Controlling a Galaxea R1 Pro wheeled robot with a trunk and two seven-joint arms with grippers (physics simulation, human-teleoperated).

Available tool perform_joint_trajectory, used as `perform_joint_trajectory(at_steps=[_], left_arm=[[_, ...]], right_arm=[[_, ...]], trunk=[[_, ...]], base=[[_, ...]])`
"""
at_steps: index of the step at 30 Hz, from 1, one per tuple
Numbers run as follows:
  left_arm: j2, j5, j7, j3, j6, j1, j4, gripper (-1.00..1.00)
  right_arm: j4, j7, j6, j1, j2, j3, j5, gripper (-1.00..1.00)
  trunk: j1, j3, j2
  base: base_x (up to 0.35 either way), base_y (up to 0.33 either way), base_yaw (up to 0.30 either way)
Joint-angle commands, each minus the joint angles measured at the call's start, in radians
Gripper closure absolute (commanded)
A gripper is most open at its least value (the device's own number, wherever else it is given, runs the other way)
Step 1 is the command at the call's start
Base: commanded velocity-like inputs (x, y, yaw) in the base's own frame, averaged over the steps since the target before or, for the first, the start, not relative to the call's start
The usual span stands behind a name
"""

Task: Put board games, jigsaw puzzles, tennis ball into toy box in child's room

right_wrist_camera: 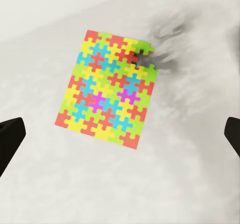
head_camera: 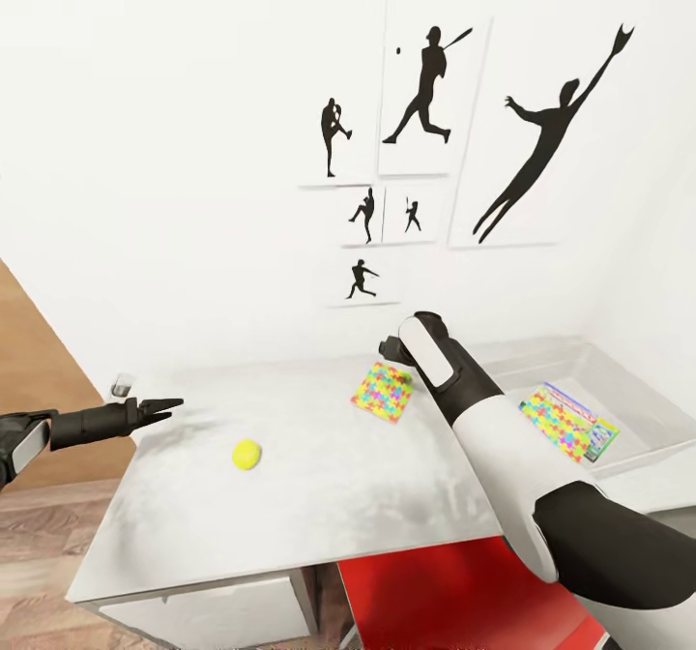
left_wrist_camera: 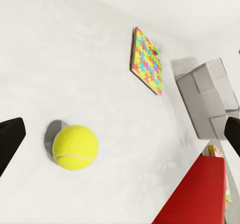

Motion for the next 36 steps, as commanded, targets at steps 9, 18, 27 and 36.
perform_joint_trajectory(at_steps=[9, 18, 27, 36], left_arm=[[0.003, 0.009, -0.002, -0.008, 0.007, -0.001, 0.001, -1.00], [0.003, 0.008, -0.001, -0.008, 0.004, -0.001, 0.001, -1.00], [0.003, 0.009, -0.001, -0.009, 0.004, -0.001, 0.001, -1.00], [0.002, 0.007, -0.001, -0.009, 0.002, -0.001, 0.001, -1.00]], right_arm=[[-0.002, -0.008, 0.010, -0.025, 0.004, 0.006, -0.011, -1.00], [0.019, 0.005, 0.021, -0.092, 0.006, 0.007, -0.012, -1.00], [0.164, 0.030, 0.024, -0.159, 0.004, 0.007, -0.008, -1.00], [0.212, 0.107, 0.014, -0.176, 0.001, 0.007, 0.059, -1.00]], trunk=[[0.001, -0.017, -0.002], [0.001, -0.032, -0.002], [0.001, -0.046, -0.002], [0.001, -0.061, -0.002]], base=[[0.000, 0.000, 0.000], [0.000, 0.000, 0.000], [0.000, 0.000, 0.000], [0.000, 0.000, 0.000]])
